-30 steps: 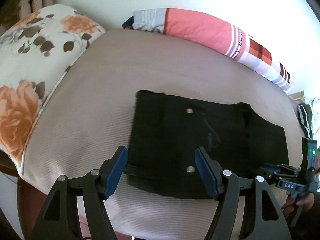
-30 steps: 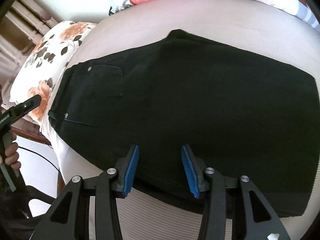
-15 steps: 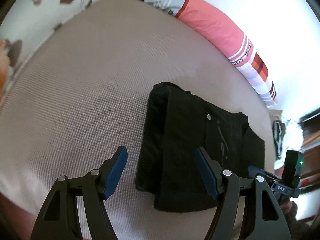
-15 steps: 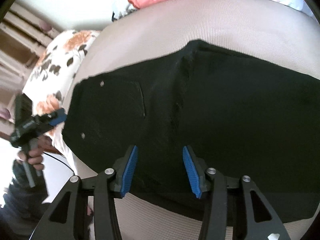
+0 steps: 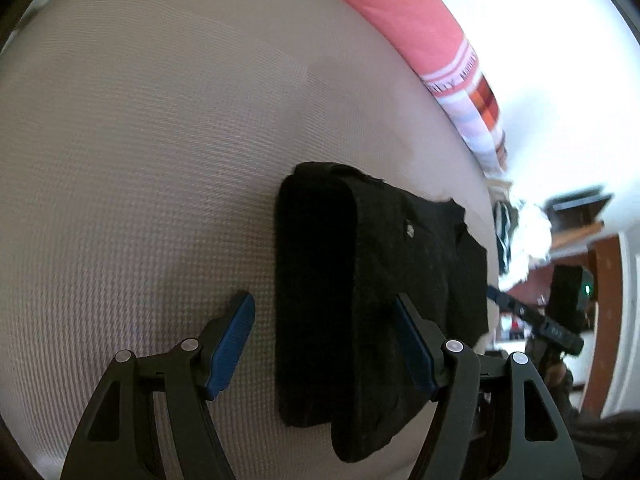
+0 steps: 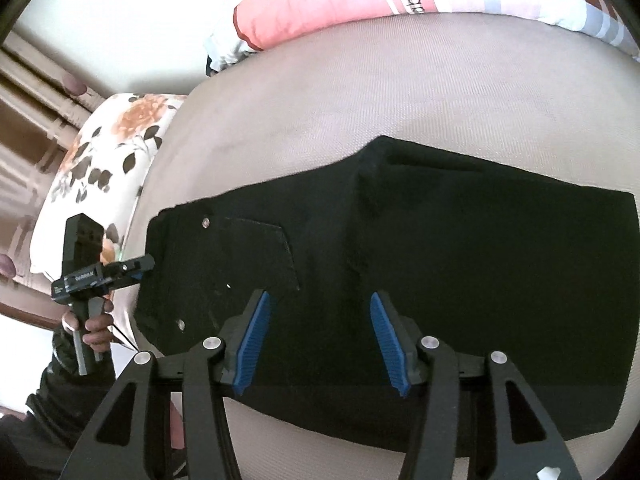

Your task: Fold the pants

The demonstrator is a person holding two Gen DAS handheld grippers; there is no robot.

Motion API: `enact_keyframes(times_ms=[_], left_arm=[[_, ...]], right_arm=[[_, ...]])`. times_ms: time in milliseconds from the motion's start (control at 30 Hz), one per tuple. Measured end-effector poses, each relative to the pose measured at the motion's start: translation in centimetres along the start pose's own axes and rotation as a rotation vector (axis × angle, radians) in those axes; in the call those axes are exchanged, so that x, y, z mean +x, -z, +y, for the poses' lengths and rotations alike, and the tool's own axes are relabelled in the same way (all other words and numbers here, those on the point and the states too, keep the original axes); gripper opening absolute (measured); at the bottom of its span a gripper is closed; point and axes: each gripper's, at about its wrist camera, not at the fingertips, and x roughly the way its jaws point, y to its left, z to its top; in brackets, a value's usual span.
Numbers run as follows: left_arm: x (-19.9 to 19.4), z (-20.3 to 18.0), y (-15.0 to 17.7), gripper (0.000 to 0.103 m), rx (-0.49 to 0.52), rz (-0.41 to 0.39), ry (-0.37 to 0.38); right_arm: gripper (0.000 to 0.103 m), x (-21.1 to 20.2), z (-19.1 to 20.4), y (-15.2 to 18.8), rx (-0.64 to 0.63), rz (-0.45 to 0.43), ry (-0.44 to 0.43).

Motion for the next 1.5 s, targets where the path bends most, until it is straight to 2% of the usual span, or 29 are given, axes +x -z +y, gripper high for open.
enact_keyframes(times_ms=[167, 233, 300, 367, 400, 500, 600, 767, 833, 933, 1233, 1333, 1500], left_arm=[[1.6, -0.4, -1.1, 0.070, 0.044, 0.094, 0.113], [2.1, -0.1, -1.4, 0.070, 0.016, 0.117, 0.178], [2.3, 0.5, -1.3, 0.062, -0.010, 0.121, 0.227], [2.6, 0.7, -1.3, 0.053, -0.016, 0.110, 0.241], [2.7, 0.7, -1.2, 0.047, -0.025, 0.099, 0.237], [2.9, 0.4, -1.1, 0.040, -0.049, 0.053, 0.198], [2.6, -0.8, -0.3, 0.035, -0.031, 0.004, 0.091], [2.2, -4.0, 0.8, 0.030, 0.001, -0.073, -0.134], [2.0, -5.0, 1.1, 0.028, -0.003, -0.088, -0.185], [1.2, -6.8, 1.6, 0.025, -0.015, -0.118, -0.213], [-0.3, -14.8, 3.4, 0.014, 0.001, -0.198, -0.189], [0.1, -17.7, 3.6, 0.013, 0.013, -0.219, -0.159], [3.6, -22.4, 3.8, 0.013, 0.046, -0.209, -0.149]], right_arm=[[0.051, 0.5, 0.5, -0.2, 0.020, -0.010, -0.012], [0.051, 0.7, 0.5, -0.1, 0.024, -0.011, -0.011], [0.051, 0.8, 0.5, -0.1, 0.026, -0.009, -0.013], [0.051, 0.9, 0.4, -0.1, 0.028, -0.011, -0.016], [0.051, 1.0, 0.3, -0.2, 0.030, -0.012, -0.018], [0.051, 1.2, 0.3, -0.5, 0.031, -0.014, -0.020], [0.051, 0.9, 0.4, -0.6, 0.021, -0.034, -0.011], [0.055, -0.3, -0.1, -0.6, 0.000, -0.075, 0.041], [0.057, -1.0, -0.7, -0.5, -0.005, -0.088, 0.059], [0.061, -2.0, -1.6, -0.3, -0.003, -0.110, 0.071], [0.064, -5.6, -4.6, 0.4, -0.005, -0.165, 0.078], [0.064, -7.1, -6.1, 0.6, -0.009, -0.175, 0.109], [0.064, -9.9, -8.7, 0.8, -0.018, -0.202, 0.173]])
